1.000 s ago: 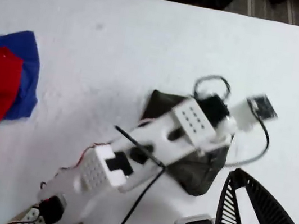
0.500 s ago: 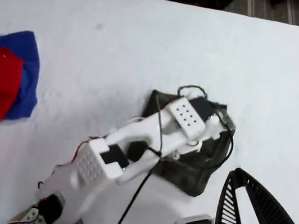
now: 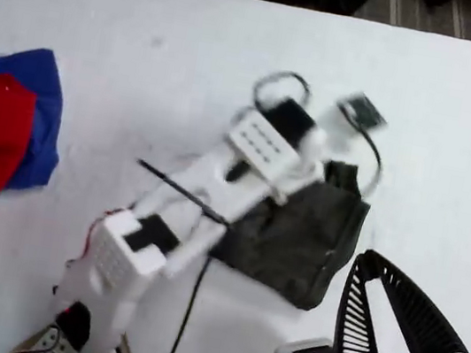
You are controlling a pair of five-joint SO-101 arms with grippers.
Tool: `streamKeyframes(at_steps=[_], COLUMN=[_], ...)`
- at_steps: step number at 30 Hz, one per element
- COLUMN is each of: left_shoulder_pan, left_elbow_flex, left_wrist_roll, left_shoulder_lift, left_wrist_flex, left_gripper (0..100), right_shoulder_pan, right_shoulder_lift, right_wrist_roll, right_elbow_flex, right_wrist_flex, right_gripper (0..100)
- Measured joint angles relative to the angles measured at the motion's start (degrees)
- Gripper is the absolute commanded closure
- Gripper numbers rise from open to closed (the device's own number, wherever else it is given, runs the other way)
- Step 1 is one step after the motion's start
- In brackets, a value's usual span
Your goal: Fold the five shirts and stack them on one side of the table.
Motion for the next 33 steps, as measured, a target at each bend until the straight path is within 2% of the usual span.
streamKeyframes(at_steps=[6,11,16,23,27,33], left_shoulder_pan=[-13.9,-24.5,-34.2,-45.5,-51.8,-58.3], left_elbow_flex=[0.0,1.1,10.0,22.7,26.8,28.5], left_wrist_roll=[0.0,0.0,0.0,0.0,-0.1,-3.0], left_shoulder_lift=[-7.7,-16.9,-27.3,-41.2,-44.6,-45.4], left_wrist_flex=[0.0,0.0,0.1,0.1,0.1,0.1], left_gripper=[98,98,98,98,98,98], right_shoulder_pan=[0.0,0.0,-0.2,-0.1,4.5,16.4], right_shoulder_lift=[0.0,0.1,5.5,22.0,31.3,46.6], right_wrist_roll=[0.0,0.0,0.0,0.0,0.1,0.1], right_elbow_flex=[7.7,21.3,31.7,32.4,30.8,25.3], right_wrist_flex=[0.0,0.0,0.0,0.0,-0.4,-0.5], right_gripper=[97.8,97.9,98.0,97.8,97.2,87.7])
